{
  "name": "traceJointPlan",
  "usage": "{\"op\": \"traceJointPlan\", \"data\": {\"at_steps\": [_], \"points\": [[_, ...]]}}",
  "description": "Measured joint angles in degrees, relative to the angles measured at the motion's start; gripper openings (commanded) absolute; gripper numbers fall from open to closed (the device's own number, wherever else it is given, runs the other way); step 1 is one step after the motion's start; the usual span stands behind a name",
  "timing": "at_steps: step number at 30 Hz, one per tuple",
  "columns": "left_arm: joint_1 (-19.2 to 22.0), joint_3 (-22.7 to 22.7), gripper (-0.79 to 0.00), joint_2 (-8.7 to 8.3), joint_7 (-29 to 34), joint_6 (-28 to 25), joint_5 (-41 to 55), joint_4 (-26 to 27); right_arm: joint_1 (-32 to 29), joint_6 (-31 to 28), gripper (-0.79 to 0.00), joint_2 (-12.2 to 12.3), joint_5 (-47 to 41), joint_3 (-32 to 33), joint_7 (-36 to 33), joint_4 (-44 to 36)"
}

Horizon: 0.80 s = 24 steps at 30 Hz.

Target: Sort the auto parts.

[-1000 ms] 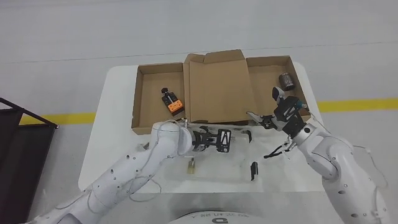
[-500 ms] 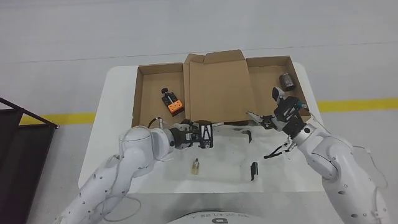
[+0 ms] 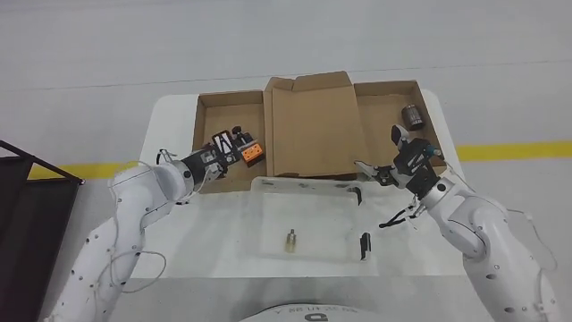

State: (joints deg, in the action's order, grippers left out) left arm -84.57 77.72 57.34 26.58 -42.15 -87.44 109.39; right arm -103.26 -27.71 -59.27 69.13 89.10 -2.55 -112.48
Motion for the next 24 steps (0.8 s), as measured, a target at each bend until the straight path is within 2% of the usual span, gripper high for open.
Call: {"op": "traceJointPlan", "data": {"at_steps": [9,16,17,18,19,20,24], "points": [[5.4,-3.6,-0.785,0.63,-2.2,0.8,1.1,-9.7,0.0,0.0,0.0,0.0,0.0,0.0,0.0,0.0],[6.9,-4.9,-0.785,0.86,-2.9,2.0,0.9,-10.6,0.0,0.0,0.0,0.0,0.0,0.0,0.0,0.0],[6.8,-4.9,-0.511,0.87,-3.2,2.2,1.0,-10.2,0.0,0.0,0.0,0.0,0.0,0.0,0.0,0.0],[6.6,-4.8,-0.403,0.86,-3.9,2.4,1.2,-9.5,0.0,0.0,0.0,0.0,0.0,0.0,0.0,0.0],[6.3,-4.6,-0.117,0.83,-4.7,2.4,1.6,-8.9,0.0,0.0,0.0,0.0,0.0,0.0,0.0,0.0],[6.0,-4.4,0.0,0.79,-5.6,2.2,2.1,-8.1,0.0,0.0,0.0,0.0,0.0,0.0,0.0,0.0],[3.1,-2.5,0.0,0.42,-12.3,-0.9,5.9,-3.4,0.0,0.0,0.0,0.0,0.0,0.0,0.0,0.0]]}}
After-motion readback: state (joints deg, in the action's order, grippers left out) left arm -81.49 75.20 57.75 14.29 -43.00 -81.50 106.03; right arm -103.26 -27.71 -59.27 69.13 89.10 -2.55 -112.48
